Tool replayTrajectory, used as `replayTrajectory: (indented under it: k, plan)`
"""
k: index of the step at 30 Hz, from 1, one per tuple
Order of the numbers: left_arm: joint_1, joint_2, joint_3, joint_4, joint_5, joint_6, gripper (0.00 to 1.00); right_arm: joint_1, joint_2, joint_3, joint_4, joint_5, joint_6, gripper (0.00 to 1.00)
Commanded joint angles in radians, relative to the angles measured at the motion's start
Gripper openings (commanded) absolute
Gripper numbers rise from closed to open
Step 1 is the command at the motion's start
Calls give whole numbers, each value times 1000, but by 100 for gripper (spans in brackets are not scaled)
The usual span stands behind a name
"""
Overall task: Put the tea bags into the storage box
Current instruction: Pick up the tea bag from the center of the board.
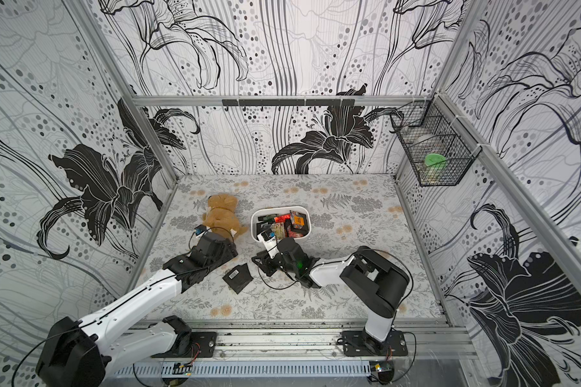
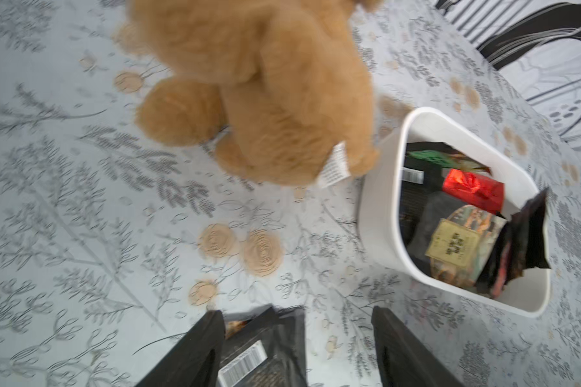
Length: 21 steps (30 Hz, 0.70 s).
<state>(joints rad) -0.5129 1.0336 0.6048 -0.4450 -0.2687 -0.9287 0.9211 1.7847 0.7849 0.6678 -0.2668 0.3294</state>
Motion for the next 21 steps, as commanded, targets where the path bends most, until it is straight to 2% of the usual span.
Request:
replayTrajectory:
  k: [1, 4, 9, 12, 15, 21]
  plan:
    - [28, -91, -99, 29, 41, -77, 74, 26, 74, 95, -179, -101, -39, 24]
    - [41, -155, -204, 81, 103, -105, 75, 45, 117, 143, -239, -114, -42, 13]
    - [46, -191, -274, 85, 131, -123, 74, 62, 170, 214, -341, -87, -66, 11]
    - [45, -186, -303, 101, 143, -142, 64, 66, 206, 261, -401, -84, -75, 8]
    - [46, -167, -306, 107, 155, -139, 60, 71, 219, 281, -428, -74, -81, 7]
    - [46, -150, -329, 143, 180, -141, 60, 73, 248, 317, -479, -50, -89, 6]
